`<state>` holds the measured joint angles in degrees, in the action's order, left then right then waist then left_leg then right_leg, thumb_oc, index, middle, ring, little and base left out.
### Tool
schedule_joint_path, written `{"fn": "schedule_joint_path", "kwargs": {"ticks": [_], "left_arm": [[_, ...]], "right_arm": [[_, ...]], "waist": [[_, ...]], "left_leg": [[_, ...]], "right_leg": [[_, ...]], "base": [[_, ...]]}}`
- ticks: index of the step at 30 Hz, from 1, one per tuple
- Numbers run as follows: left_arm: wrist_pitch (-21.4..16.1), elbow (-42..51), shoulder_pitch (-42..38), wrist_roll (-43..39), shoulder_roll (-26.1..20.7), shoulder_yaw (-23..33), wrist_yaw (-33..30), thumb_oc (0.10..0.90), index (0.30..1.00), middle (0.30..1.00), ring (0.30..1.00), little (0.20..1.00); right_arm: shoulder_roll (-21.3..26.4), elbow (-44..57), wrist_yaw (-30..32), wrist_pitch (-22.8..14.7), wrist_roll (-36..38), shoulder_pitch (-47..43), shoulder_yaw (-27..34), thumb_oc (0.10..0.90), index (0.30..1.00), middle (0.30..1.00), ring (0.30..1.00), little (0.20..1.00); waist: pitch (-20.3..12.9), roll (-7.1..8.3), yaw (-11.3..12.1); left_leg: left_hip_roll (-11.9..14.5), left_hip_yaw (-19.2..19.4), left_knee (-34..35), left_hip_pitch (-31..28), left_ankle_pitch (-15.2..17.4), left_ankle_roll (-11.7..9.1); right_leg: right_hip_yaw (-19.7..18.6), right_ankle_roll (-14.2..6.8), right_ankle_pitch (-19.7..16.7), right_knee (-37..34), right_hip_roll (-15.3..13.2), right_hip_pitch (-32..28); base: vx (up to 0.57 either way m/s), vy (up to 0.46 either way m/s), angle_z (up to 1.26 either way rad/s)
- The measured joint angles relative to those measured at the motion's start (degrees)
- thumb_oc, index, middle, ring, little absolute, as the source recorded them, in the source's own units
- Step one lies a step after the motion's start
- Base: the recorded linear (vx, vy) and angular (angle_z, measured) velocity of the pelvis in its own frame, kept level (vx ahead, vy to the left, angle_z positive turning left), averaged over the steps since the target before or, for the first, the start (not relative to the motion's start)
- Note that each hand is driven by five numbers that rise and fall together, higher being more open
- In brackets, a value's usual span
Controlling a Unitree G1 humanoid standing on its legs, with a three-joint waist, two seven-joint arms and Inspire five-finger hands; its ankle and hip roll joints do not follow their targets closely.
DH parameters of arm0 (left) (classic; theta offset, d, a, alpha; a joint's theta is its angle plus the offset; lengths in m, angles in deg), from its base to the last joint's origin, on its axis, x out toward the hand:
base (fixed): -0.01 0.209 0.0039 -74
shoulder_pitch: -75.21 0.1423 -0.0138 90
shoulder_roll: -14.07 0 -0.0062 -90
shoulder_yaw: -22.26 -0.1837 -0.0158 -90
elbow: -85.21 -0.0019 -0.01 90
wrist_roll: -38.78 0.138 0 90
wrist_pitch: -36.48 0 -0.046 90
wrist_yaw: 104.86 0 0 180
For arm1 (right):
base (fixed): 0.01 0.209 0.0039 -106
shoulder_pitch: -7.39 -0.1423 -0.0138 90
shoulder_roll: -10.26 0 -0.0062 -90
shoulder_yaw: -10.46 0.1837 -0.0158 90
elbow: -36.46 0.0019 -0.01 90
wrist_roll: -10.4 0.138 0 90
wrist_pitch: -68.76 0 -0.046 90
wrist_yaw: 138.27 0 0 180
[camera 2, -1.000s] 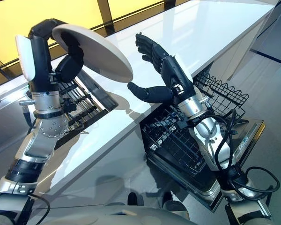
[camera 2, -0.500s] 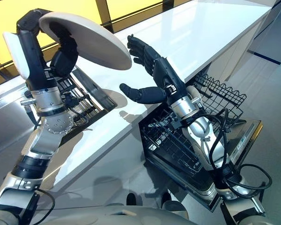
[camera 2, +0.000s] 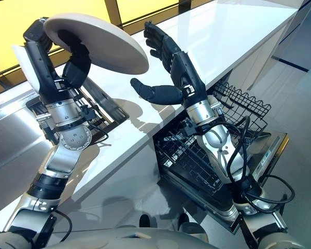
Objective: Pick up plates and place into dishwasher.
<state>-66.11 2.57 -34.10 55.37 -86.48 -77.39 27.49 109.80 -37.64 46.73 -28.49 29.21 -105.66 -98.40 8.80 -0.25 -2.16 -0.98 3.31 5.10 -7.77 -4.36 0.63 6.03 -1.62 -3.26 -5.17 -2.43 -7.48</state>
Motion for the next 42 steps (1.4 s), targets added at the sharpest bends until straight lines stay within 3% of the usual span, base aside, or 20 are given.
{"fn": "schedule_joint_path", "kwargs": {"ticks": [18, 19, 20, 21, 22, 29, 39, 40, 41, 42], "left_arm": [[-0.2, 0.0, -2.4, -0.9, 1.1, -4.7, 3.5, 0.100, 0.300, 0.300, 0.300, 0.200], [-0.2, 0.0, -2.6, -0.9, 1.1, -4.9, 3.8, 0.100, 0.300, 0.300, 0.300, 0.200], [-0.2, 0.0, -2.7, -0.9, 1.1, -5.1, 4.1, 0.100, 0.300, 0.300, 0.300, 0.200], [-0.2, 0.1, -3.0, -0.9, 1.1, -5.6, 4.4, 0.100, 0.300, 0.300, 0.300, 0.200], [-0.3, 0.1, -3.2, -0.9, 1.1, -6.0, 4.6, 0.100, 0.300, 0.300, 0.300, 0.200], [-2.0, 0.5, -3.2, -1.3, 1.4, -7.0, 6.9, 0.100, 0.300, 0.300, 0.300, 0.200], [-1.1, 0.6, -3.2, -4.1, 3.3, -8.1, 8.4, 0.100, 0.300, 0.300, 0.300, 0.200], [-1.1, 0.6, -3.2, -4.4, 3.3, -8.1, 8.7, 0.100, 0.300, 0.300, 0.300, 0.200], [-1.1, 0.6, -3.1, -4.6, 3.3, -8.1, 8.8, 0.100, 0.300, 0.300, 0.300, 0.200], [-1.1, 0.5, -3.1, -5.3, 3.3, -8.1, 9.1, 0.100, 0.300, 0.300, 0.300, 0.200]], "right_arm": [[-1.5, -1.4, 1.0, 1.3, -0.8, -0.4, -2.3, 0.800, 0.900, 0.900, 0.900, 0.900], [-1.8, -2.2, 1.1, 1.3, -0.9, -0.4, -2.3, 0.671, 0.789, 0.789, 0.789, 0.771], [-1.9, -2.7, 1.1, 1.4, -0.9, -0.4, -2.3, 0.336, 0.502, 0.502, 0.502, 0.436], [-1.9, -3.4, 1.3, 1.4, -0.9, -0.4, -2.3, 0.185, 0.373, 0.373, 0.373, 0.285], [-1.9, -3.8, 1.6, 1.5, -0.9, -0.4, -2.4, 0.100, 0.300, 0.300, 0.300, 0.200], [-2.0, -4.1, 3.8, 1.8, -0.8, -0.4, -2.1, 0.100, 0.300, 0.300, 0.300, 0.200], [-2.1, -4.5, 5.3, 1.8, -1.0, -0.3, -1.9, 0.125, 0.321, 0.321, 0.321, 0.225], [-2.0, -4.5, 5.3, 1.8, -1.0, -0.3, -1.9, 0.298, 0.469, 0.469, 0.469, 0.398], [-2.0, -4.5, 5.3, 1.8, -1.0, -0.3, -1.9, 0.298, 0.469, 0.469, 0.469, 0.398], [-2.0, -4.6, 5.3, 1.8, -1.0, -0.3, -1.9, 0.646, 0.768, 0.768, 0.768, 0.746]], "waist": [[0.0, 0.01, 0.0], [0.0, 0.01, 0.0], [0.0, 0.01, 0.0], [0.0, 0.01, 0.1], [0.0, 0.02, 0.2], [0.0, 0.03, 0.1], [0.0, 0.03, 0.0], [0.0, 0.03, 0.1], [0.0, 0.03, 0.1], [0.0, 0.03, 0.1]], "left_leg": [[0.0, -0.5, 0.0, 0.0, 0.0, 0.0], [0.0, -0.5, 0.0, 0.0, 0.0, 0.0], [0.0, -0.5, 0.0, 0.0, 0.0, 0.0], [0.0, -0.6, 0.0, 0.0, 0.0, 0.0], [0.0, -0.6, 0.0, 0.0, 0.0, 0.0], [0.0, -0.6, 0.0, 0.2, 0.0, 0.0], [-0.1, -0.5, 0.0, 0.2, 0.0, 0.0], [-0.1, -0.5, 0.0, 0.2, 0.0, 0.0], [-0.1, -0.5, 0.0, 0.2, 0.0, 0.0], [-0.1, -0.5, 0.0, 0.2, 0.0, 0.0]], "right_leg": [[0.6, 0.0, 0.0, 0.0, 0.0, -0.3], [0.6, 0.0, 0.0, 0.0, 0.0, -0.3], [0.6, 0.0, 0.0, 0.0, -0.1, -0.3], [0.6, 0.0, 0.0, 0.0, -0.1, -0.3], [0.6, 0.0, 0.0, 0.0, -0.1, -0.3], [0.6, 0.0, 0.0, 0.0, -0.1, -0.1], [0.6, 0.0, 0.0, 0.0, -0.1, -0.1], [0.6, 0.0, 0.0, 0.0, -0.1, -0.1], [0.6, 0.0, 0.0, 0.0, -0.1, -0.1], [0.6, 0.0, 0.0, 0.0, -0.1, -0.1]], "base": [[0.00, 0.000, 0.01], [0.00, 0.000, 0.00], [0.00, 0.000, 0.00], [0.00, 0.000, 0.00], [0.00, 0.000, 0.00], [0.00, 0.000, 0.00], [0.00, 0.000, 0.00], [0.00, 0.000, 0.00], [0.00, 0.000, 0.00], [0.00, 0.000, 0.00]]}}
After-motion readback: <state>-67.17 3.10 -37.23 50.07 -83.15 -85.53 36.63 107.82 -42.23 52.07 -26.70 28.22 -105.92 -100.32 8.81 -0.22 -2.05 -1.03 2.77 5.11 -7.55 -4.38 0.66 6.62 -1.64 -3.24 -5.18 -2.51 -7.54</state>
